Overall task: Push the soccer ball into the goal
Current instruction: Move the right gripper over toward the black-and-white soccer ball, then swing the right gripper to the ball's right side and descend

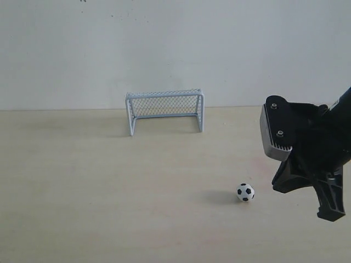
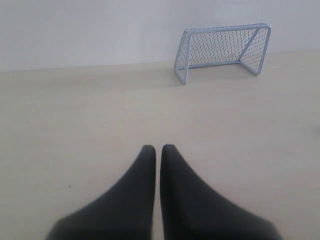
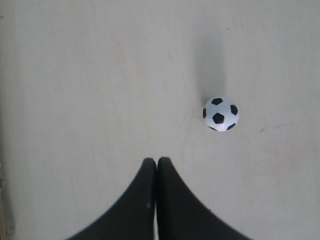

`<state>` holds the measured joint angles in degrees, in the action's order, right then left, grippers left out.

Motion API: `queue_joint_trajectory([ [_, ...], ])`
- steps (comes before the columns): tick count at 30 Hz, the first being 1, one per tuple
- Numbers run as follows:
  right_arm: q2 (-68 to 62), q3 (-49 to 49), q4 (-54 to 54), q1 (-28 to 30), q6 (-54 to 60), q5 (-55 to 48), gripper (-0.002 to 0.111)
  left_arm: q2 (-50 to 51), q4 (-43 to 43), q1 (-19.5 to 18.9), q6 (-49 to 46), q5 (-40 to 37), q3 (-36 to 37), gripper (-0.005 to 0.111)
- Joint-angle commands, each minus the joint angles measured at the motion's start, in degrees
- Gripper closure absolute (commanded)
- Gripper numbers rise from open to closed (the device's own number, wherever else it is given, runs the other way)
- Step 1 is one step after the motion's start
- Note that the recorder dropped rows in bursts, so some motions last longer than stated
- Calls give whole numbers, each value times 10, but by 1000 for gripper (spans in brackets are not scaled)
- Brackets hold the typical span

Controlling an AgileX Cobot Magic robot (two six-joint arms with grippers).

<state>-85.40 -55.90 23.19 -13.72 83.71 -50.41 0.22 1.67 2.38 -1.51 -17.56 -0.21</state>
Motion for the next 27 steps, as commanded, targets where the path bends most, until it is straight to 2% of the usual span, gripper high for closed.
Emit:
queue_joint_trajectory([
  [1,2,-2,3,-1,0,0,108,-2,5,-1,2,0,2,102],
  [16,2,-2,26,-1,-2,54,108,-2,5,-1,2,0,2,102],
  [27,2,-2,37,-1,-12,54,108,-2,5,-1,2,0,2,102],
])
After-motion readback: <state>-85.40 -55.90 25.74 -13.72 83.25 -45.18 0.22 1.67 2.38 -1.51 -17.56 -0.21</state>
